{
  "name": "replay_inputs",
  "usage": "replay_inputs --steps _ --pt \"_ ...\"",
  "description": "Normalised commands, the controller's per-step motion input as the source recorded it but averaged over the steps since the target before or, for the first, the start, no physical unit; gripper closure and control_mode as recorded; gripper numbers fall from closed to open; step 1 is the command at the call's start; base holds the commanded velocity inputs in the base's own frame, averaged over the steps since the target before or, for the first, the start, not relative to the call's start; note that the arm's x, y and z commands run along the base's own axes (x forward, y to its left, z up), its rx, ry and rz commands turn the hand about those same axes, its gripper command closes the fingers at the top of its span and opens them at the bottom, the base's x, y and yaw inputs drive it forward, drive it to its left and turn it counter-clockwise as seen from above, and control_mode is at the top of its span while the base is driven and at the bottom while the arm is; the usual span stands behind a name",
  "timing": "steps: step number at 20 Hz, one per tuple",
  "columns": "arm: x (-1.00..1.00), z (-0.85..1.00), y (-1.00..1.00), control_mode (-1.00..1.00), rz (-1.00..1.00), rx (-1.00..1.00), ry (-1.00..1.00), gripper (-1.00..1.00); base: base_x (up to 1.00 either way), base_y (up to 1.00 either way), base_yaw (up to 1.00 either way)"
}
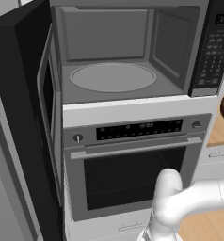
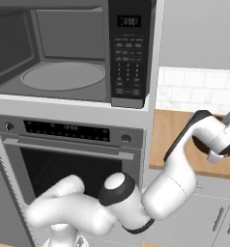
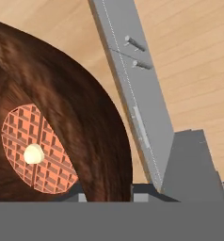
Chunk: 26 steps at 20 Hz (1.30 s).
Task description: Open the microwave, place the bowl with waffle inside the microwave, then close the microwave door and turn it on.
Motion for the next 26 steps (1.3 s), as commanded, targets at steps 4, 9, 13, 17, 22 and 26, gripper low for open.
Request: replay_inputs --steps 4,9,13,17,22,26 --pt "-0.97 0.60 0.00 -1.00 -0.01 -0.10 -0.03 1.00 0.00 0.00 0.00" --pt "-0.70 0.66 0.16 -1.00 0.00 -0.09 -0.10 1.00 0.00 0.00 0.00" --pt "-0.55 0.58 0.46 -1.00 0.00 -0.11 -0.15 1.00 0.00 0.00 0.00" --pt "-0.36 0.51 0.65 -1.00 0.00 -0.08 -0.08 1.00 0.00 0.00 0.00" --pt "-0.49 0.37 0.87 -1.00 0.02 -0.13 -0.07 1.00 0.00 0.00 0.00" --pt "-0.50 0.24 0.86 -1.00 0.03 -0.13 -0.02 1.00 0.00 0.00 0.00"
